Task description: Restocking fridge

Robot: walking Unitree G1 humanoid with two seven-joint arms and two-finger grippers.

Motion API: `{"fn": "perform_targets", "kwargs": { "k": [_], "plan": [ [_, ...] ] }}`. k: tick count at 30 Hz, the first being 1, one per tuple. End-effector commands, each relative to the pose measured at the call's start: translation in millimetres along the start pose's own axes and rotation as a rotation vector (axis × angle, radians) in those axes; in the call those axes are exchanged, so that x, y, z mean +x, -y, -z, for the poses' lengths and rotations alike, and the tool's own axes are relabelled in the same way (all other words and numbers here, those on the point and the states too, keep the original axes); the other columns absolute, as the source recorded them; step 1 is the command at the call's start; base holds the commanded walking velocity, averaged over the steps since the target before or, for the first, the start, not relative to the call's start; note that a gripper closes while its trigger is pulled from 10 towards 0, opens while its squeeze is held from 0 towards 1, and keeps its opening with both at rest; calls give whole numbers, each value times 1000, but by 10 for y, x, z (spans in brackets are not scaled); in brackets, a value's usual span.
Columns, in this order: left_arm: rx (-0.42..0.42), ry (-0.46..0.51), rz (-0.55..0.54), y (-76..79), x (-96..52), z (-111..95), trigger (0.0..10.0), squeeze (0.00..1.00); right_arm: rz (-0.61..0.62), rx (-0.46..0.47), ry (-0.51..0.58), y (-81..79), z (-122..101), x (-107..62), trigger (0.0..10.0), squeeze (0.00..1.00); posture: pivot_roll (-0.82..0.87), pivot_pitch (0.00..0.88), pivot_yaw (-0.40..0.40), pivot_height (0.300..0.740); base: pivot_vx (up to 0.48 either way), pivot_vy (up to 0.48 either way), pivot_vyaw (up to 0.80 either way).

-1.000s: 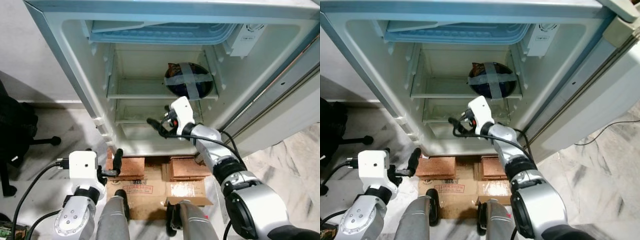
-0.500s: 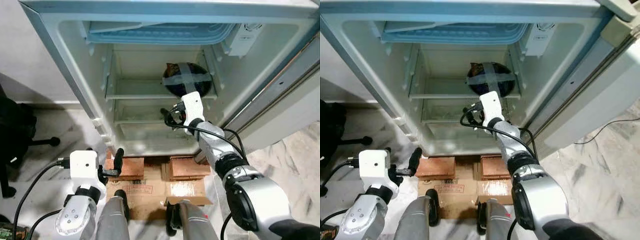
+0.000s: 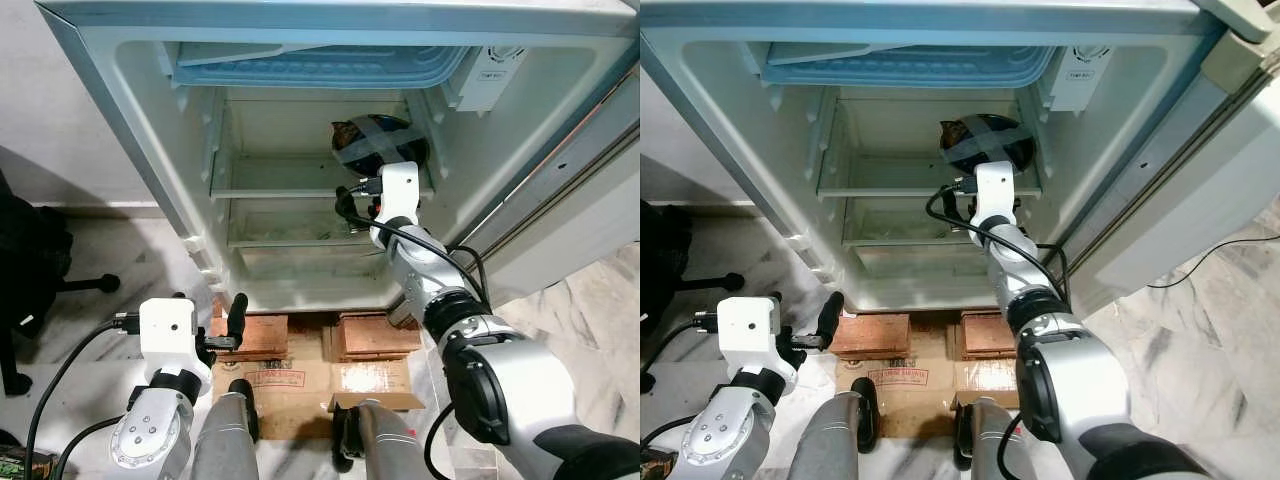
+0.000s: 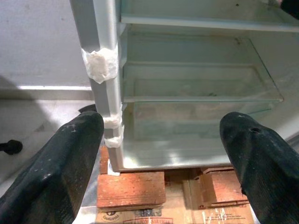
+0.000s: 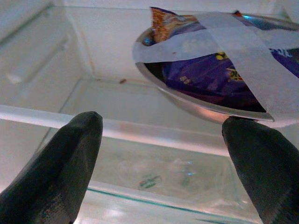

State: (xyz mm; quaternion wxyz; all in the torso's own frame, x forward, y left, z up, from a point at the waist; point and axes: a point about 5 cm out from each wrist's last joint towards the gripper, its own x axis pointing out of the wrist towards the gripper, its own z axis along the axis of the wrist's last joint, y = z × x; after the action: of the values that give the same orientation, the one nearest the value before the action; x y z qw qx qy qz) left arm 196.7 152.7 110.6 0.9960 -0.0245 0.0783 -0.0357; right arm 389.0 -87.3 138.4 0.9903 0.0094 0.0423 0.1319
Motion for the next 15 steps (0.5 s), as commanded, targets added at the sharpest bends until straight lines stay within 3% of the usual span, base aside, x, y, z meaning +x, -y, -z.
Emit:
{"fn": "perform_targets", "kwargs": {
  "k": [1, 7, 8, 9, 10, 15],
  "plan": [
    [5, -30, -7, -21, -25, 54, 10000, 0, 16, 13, -16, -6, 30, -2, 10000, 1000, 162, 250, -56, 740, 0, 0, 0],
    [10, -23, -5, -21, 12, 53, 10000, 0, -9, 31, 7, 41, 25, -20, 10000, 1000, 154, 234, -54, 740, 0, 0, 0],
    [10, -21, -3, -19, 22, 51, 10000, 0, -20, 39, 17, 81, 27, -35, 10000, 741, 150, 229, -53, 740, 0, 0, 0],
    [11, -17, -1, -17, 42, 47, 10000, 0, -34, 44, 37, 154, 29, -63, 10000, 592, 146, 224, -51, 740, 0, 0, 0],
    [11, -16, -2, -19, 54, 47, 10000, 0, -37, 49, 46, 190, 33, -78, 10000, 0, 140, 218, -49, 740, 0, 0, 0],
    [24, -1, -1, -26, 142, 38, 10000, 0, -21, 35, 75, 418, 94, -196, 10000, 0, 113, 193, -37, 740, 0, 0, 0]
  ]
}}
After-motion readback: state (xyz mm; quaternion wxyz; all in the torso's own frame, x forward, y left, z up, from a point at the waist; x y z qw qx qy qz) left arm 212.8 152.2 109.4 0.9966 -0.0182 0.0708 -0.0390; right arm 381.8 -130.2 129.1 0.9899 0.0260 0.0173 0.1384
